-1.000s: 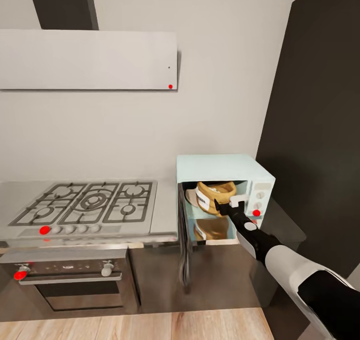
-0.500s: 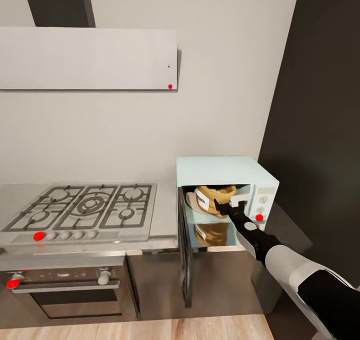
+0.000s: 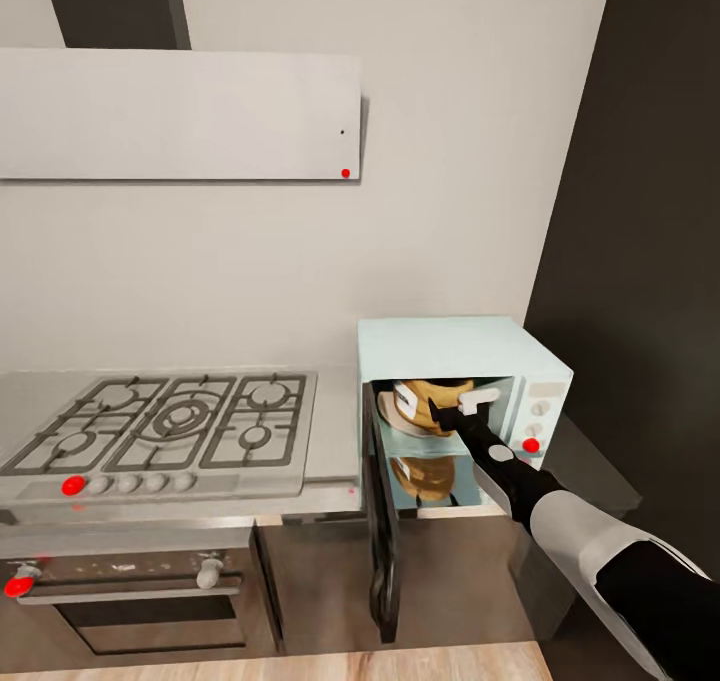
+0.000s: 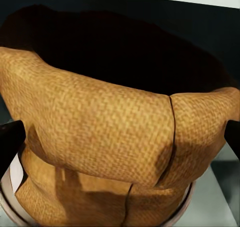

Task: In the kitchen, take the popcorn bag from the countertop, put it into the microwave, and heat it until the popcorn is cooked so the cooked popcorn ends up inside the bag.

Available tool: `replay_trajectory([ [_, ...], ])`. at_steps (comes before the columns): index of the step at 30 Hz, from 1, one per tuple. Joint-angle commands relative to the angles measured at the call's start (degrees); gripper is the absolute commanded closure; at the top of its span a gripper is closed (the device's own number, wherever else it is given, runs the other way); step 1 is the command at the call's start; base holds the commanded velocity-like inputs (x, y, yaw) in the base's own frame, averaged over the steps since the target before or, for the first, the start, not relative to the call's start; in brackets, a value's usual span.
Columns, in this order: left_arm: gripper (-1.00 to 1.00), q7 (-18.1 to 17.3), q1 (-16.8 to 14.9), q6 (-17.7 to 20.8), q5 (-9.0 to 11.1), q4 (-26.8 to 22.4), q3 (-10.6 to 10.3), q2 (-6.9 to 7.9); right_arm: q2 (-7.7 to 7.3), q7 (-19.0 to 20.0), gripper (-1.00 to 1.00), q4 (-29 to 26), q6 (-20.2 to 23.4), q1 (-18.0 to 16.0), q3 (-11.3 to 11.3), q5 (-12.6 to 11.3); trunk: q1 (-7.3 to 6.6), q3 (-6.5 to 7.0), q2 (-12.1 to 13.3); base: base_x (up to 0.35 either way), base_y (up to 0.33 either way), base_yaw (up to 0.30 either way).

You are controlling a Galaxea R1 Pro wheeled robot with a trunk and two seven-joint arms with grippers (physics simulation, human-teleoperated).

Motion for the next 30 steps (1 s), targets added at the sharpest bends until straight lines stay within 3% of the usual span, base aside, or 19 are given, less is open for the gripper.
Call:
replay_trajectory([
  [1,-1.00,0.06,-0.05,-0.16,0.05,0.04,0.17,-0.04,-0.04,-0.21,-1.00,-0.02,-0.15,-0.06,0.50,-0.38,0.04,-0.13,-0.13,0.003,0.003,0.000],
  [24,-1.00,0.06,-0.05,-0.14,0.05,0.04,0.17,0.02,-0.04,-0.23,-1.00,-0.02,-0.20,-0.06,0.51,-0.33,0.04,-0.13,-0.13,0.026,0.022,0.000],
  [30,-1.00,0.06,-0.05,-0.14,0.05,0.07,0.26,0.00,-0.05,-0.23,-1.00,-0.02,-0.19,-0.06,0.51,-0.33,0.04,-0.13,-0.13,-0.190,0.000,0.000],
])
